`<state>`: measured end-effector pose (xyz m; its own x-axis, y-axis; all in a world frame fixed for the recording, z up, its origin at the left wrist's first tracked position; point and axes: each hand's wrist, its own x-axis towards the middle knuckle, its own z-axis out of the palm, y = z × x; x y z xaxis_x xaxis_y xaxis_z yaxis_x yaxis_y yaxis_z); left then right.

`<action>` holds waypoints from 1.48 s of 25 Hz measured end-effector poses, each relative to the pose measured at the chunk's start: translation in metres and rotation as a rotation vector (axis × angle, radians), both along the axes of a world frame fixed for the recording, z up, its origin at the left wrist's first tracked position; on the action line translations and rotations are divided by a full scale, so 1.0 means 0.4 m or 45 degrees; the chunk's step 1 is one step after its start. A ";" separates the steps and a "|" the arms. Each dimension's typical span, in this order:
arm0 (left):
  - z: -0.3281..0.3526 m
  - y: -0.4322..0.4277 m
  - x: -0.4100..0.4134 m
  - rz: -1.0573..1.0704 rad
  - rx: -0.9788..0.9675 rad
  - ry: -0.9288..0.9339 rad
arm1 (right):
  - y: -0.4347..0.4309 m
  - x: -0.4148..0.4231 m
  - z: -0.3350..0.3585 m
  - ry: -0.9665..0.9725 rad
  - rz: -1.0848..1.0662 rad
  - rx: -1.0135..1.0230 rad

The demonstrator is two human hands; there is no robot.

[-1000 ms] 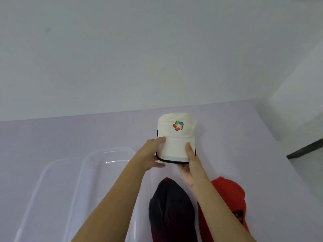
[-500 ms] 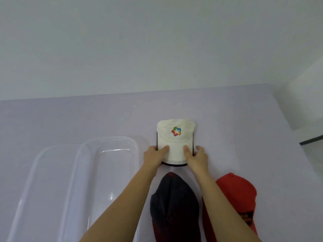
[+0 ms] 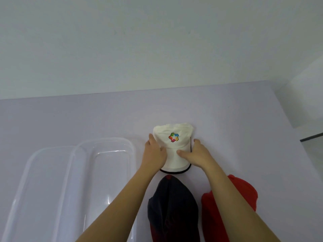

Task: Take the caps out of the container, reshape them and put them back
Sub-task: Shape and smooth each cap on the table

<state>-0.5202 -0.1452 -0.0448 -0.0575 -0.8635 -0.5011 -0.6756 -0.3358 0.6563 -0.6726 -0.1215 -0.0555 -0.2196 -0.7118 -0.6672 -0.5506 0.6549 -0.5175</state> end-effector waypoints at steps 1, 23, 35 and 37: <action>0.005 -0.006 0.011 -0.001 -0.125 -0.049 | -0.006 -0.014 0.008 0.109 0.039 -0.009; 0.031 -0.155 0.025 -0.553 -0.263 0.029 | -0.133 -0.052 0.013 -0.046 0.430 -0.631; -0.003 -0.135 0.033 -0.575 -0.313 -0.111 | -0.134 -0.053 0.002 0.092 0.505 -0.604; -0.003 -0.126 0.043 -0.474 -0.272 -0.042 | -0.118 -0.062 0.004 -0.065 0.441 -0.586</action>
<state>-0.5030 -0.1957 -0.0462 -0.3717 -0.8714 -0.3201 -0.7467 0.0758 0.6608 -0.6974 -0.1688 -0.0541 0.1022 -0.9560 -0.2751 -0.6597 0.1418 -0.7380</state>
